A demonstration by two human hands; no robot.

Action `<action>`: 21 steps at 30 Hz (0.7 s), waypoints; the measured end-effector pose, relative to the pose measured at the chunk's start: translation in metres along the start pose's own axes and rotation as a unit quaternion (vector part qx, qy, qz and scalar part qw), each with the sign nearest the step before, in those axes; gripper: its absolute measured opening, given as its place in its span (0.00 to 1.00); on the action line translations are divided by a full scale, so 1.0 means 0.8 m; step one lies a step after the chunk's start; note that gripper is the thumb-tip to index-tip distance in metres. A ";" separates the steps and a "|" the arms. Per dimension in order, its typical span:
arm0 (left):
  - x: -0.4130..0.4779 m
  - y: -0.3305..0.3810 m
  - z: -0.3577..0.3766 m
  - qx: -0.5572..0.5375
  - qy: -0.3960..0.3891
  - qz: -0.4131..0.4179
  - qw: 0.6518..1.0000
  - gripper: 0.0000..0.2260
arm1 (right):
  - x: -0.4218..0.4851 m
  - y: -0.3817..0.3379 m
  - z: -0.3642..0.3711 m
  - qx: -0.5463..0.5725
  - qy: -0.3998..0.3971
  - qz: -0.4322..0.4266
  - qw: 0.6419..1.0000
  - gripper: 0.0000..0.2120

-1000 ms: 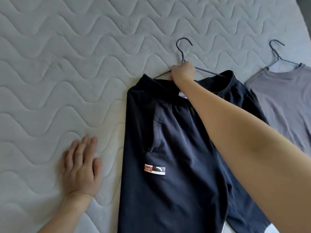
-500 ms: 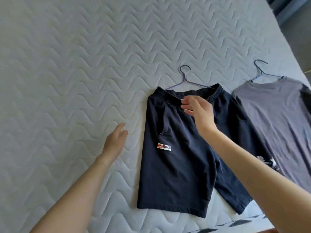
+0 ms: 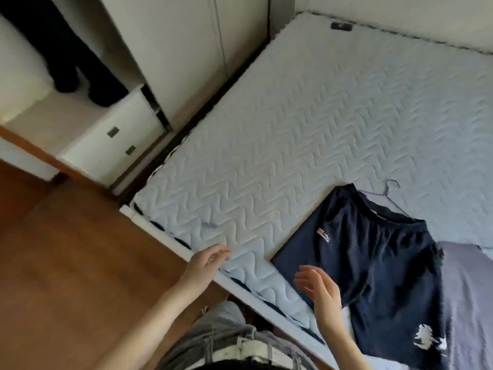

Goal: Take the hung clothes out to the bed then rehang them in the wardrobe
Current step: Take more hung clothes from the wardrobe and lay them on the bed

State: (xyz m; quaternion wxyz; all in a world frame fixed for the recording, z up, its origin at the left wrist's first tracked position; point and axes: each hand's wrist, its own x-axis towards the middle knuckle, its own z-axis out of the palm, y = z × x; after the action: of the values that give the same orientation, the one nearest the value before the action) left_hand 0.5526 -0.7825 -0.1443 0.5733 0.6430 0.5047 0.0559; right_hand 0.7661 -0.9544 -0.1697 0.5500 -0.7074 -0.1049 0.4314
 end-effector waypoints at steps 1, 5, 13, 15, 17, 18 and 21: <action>-0.026 -0.027 -0.010 -0.017 0.032 -0.025 0.999 0.08 | -0.002 0.007 0.016 -0.010 -0.027 0.007 1.000 0.12; -0.126 -0.121 -0.045 -0.089 0.204 -0.116 0.968 0.11 | -0.005 0.016 0.091 -0.092 -0.159 0.016 0.983 0.11; -0.269 -0.244 -0.087 -0.266 0.429 -0.252 0.826 0.09 | 0.003 -0.012 0.293 -0.205 -0.340 -0.011 0.918 0.12; -0.293 -0.276 -0.103 -0.299 0.465 -0.265 0.790 0.09 | -0.002 -0.010 0.352 -0.208 -0.358 -0.010 0.910 0.12; -0.310 -0.309 -0.126 -0.324 0.487 -0.279 0.762 0.10 | -0.009 -0.001 0.411 -0.211 -0.375 -0.007 0.903 0.12; -0.315 -0.326 -0.141 -0.330 0.492 -0.287 0.753 0.10 | -0.014 0.005 0.440 -0.215 -0.379 -0.005 0.900 0.11; -0.321 -0.370 -0.208 -0.344 0.483 -0.301 0.747 0.10 | -0.027 0.021 0.520 -0.230 -0.378 0.006 0.897 0.11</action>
State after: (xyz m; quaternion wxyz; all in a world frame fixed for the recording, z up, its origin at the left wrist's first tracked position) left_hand 0.1466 -0.9017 -0.1929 0.4225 0.1042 0.8282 0.3531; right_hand 0.4457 -0.6881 -0.1830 0.2885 -0.5987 -0.3970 0.6330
